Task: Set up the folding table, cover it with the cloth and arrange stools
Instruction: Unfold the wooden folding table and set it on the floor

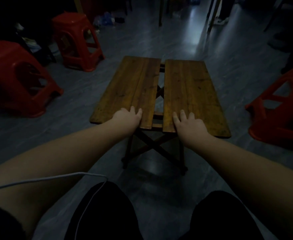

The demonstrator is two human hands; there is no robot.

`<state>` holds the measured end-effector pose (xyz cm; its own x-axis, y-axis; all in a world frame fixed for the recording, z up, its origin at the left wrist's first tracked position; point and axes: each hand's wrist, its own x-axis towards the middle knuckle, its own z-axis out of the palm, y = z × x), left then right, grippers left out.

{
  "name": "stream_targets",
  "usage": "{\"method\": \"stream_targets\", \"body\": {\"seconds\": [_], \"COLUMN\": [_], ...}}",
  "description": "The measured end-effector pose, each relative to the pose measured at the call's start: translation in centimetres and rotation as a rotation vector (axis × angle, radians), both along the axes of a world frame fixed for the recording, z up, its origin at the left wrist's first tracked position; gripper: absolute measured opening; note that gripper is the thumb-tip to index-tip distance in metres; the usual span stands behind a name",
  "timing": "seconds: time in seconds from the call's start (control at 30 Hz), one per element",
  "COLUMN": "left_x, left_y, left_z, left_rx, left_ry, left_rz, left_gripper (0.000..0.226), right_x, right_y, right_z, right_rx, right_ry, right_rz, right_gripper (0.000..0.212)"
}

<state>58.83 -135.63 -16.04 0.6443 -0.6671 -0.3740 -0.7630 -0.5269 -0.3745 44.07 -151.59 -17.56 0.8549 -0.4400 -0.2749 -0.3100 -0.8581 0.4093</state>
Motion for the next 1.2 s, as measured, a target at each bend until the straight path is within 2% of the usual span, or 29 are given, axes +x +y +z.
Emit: {"method": "stream_targets", "body": {"seconds": [0.43,0.83,1.0,1.2], "left_x": [0.4,-1.0,-0.1,-0.3], "left_y": [1.1,0.2,-0.3,-0.6], "left_z": [-2.9,-6.2,-7.4,-9.9], "left_rx": [-0.028,-0.087,-0.088,-0.120], "left_ry": [0.033,0.031,0.029,-0.028], "left_rz": [0.021,-0.012,-0.041,-0.060], "left_gripper": [0.084,0.090,0.093,0.082], "right_x": [1.2,0.5,0.9,1.0], "right_y": [2.3,2.0,1.6,1.3], "right_z": [-3.5,-6.1,-7.3,-9.4], "right_rx": [0.036,0.107,0.109,0.114], "right_ry": [-0.047,-0.117,-0.125,-0.161], "right_rz": [-0.009,-0.033,-0.042,-0.058], "right_gripper": [0.093,0.107,0.100,0.091]}}
